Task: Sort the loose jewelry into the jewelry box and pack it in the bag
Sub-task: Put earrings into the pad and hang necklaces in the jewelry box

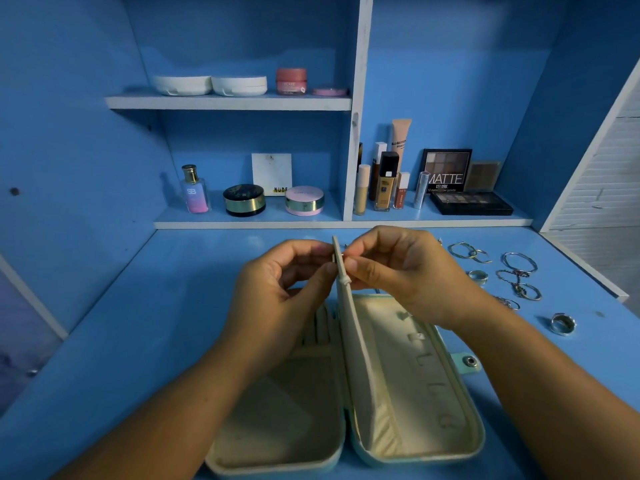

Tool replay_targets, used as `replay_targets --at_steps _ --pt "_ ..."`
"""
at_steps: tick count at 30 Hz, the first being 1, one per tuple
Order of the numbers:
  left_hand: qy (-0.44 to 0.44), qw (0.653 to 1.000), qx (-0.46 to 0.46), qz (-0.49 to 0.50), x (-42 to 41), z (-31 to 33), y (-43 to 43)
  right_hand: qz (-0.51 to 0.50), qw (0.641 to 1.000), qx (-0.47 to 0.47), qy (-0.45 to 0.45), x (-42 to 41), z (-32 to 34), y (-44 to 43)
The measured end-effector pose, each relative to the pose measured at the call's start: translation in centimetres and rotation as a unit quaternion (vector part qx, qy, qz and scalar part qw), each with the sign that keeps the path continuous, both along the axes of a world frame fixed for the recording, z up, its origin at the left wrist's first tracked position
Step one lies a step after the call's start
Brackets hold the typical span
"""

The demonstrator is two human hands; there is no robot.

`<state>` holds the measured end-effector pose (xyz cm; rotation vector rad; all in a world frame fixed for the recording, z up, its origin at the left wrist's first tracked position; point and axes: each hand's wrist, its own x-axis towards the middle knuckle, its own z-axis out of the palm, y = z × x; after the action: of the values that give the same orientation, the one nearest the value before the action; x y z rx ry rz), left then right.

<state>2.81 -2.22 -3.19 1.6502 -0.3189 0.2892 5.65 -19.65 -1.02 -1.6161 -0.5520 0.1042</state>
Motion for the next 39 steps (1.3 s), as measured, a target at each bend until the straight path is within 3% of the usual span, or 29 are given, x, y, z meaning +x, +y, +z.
replay_targets --at_steps 8,14,18,20,22,24,26,31,39 --pt "0.013 0.999 -0.037 -0.004 -0.1 0.0 -0.1 -0.034 0.999 -0.002 -0.040 -0.2 -0.2 0.4" --pt "-0.003 0.999 -0.043 -0.002 0.1 -0.2 0.0 -0.079 0.990 -0.054 -0.101 -0.7 0.0 0.6" --pt "-0.002 0.999 -0.029 -0.018 0.0 -0.3 -0.3 -0.062 0.996 0.010 -0.067 -0.5 0.2 0.2" --pt "0.006 0.999 0.024 -0.035 -0.3 -0.5 -0.2 -0.029 0.998 0.042 -0.028 -0.7 0.9 -0.4" --pt "-0.025 0.986 0.164 -0.024 -0.5 -0.7 0.4 -0.007 1.000 -0.012 -0.006 -0.7 1.8 -1.5" --pt "-0.066 0.940 0.335 -0.018 -0.7 -0.7 1.0 0.006 0.997 -0.078 0.018 -0.4 2.4 -2.9" --pt "-0.065 0.906 0.416 -0.035 -1.0 -0.6 1.4 0.016 0.993 -0.111 0.045 0.1 2.6 -4.6" --pt "-0.048 0.854 0.516 -0.037 -1.8 -0.6 1.1 0.025 0.962 -0.254 0.098 1.2 2.3 -7.2" --pt "-0.062 0.839 0.540 -0.013 -1.8 -1.0 1.0 -0.013 0.877 -0.480 0.001 1.8 0.8 -6.1"
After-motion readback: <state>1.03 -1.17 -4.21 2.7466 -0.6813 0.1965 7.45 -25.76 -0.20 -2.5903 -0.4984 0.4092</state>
